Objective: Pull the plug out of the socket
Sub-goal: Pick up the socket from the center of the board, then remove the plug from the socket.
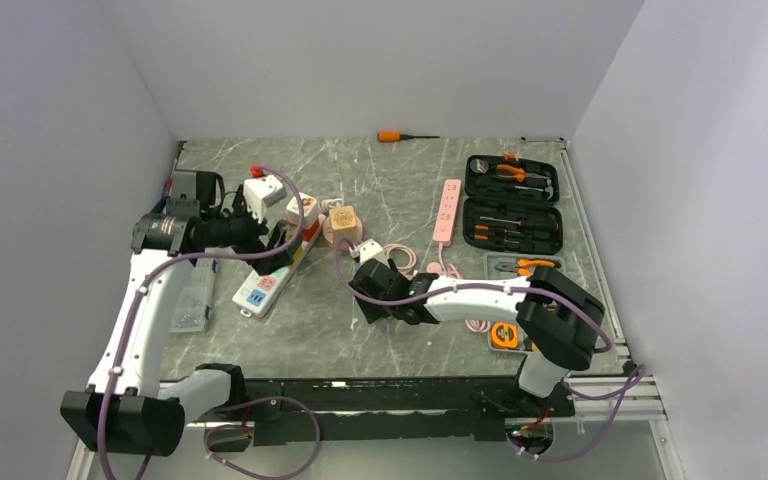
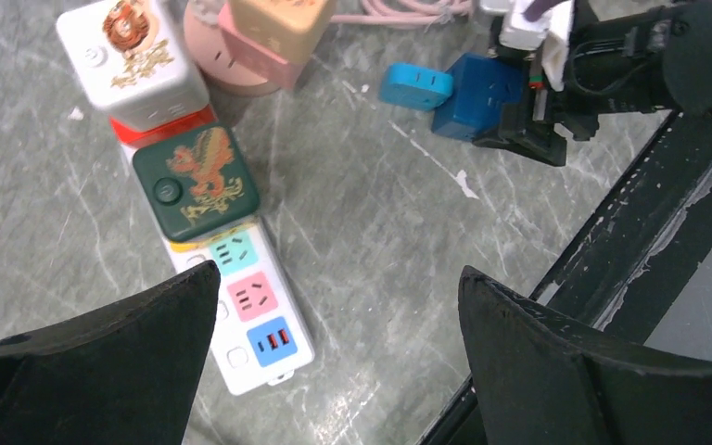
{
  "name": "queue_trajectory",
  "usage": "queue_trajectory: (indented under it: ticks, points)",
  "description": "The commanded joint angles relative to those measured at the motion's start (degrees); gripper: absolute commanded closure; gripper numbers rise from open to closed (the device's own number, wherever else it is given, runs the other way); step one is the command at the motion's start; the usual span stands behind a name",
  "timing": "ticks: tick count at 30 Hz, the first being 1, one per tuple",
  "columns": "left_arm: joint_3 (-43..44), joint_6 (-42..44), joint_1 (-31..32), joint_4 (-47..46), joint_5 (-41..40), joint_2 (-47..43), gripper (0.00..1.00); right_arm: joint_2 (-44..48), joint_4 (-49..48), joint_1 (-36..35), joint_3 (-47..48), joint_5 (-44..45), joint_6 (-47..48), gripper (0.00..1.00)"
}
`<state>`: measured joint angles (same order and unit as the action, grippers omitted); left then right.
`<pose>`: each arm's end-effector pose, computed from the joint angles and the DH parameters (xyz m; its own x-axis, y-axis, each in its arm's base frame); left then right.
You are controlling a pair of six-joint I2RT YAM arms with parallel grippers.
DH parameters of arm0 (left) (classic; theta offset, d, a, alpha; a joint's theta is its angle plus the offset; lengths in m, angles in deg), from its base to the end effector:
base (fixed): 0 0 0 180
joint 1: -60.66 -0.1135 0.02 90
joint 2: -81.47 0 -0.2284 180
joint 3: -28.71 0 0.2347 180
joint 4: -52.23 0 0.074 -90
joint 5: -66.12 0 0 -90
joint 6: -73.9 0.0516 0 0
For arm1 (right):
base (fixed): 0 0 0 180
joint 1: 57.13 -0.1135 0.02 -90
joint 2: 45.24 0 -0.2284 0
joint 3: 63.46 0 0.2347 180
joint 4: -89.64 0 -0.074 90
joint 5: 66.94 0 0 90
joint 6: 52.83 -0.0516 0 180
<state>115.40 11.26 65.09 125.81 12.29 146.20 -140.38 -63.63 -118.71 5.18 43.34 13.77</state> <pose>0.2090 -0.0467 0.3171 -0.4976 0.4107 -0.7640 0.7390 0.6619 -0.1256 0.1698 0.2762 0.1382 -0.6383 -0.3968 -0.6596 -0.5151 0.8570 -0.0171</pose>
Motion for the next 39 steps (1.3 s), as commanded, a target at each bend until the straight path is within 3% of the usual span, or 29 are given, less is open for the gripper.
queue_trajectory:
  ticks: [1, 5, 12, 18, 24, 33, 39]
  points:
    - [-4.14, 4.6, 0.31, -5.37, 10.31, -6.69, 0.01, 8.39, -4.13, 0.15, -2.83, -4.09, 7.03, 1.0]
    - [-7.9, 17.83, 1.01, -4.21, 19.44, -12.44, 0.01, 20.4, -6.48, 0.22, -5.8, -9.0, 14.34, 1.0]
    - [-3.39, 42.76, 4.38, 17.44, 23.92, -11.63, 0.01, 36.34, -10.97, 0.14, -12.28, -23.7, 28.52, 1.0]
    - [-5.21, 31.18, 16.41, 3.03, 17.32, -15.24, 0.01, 38.13, -5.58, -0.02, -8.99, -27.66, 35.75, 1.0]
    - [-4.79, 25.81, 26.65, 1.19, 14.7, -8.46, 0.01, 35.72, 0.87, -0.82, -1.7, -30.4, 38.06, 1.0]
    - [-9.2, 18.86, 29.19, -11.71, 7.81, -7.21, 0.01, 35.41, 4.04, -2.72, 1.8, -31.36, 38.6, 1.0]
    - [-9.51, 20.35, 31.19, -11.91, 6.06, -5.66, 0.01, 34.53, 4.24, -3.26, 2.43, -31.63, 39.38, 1.0]
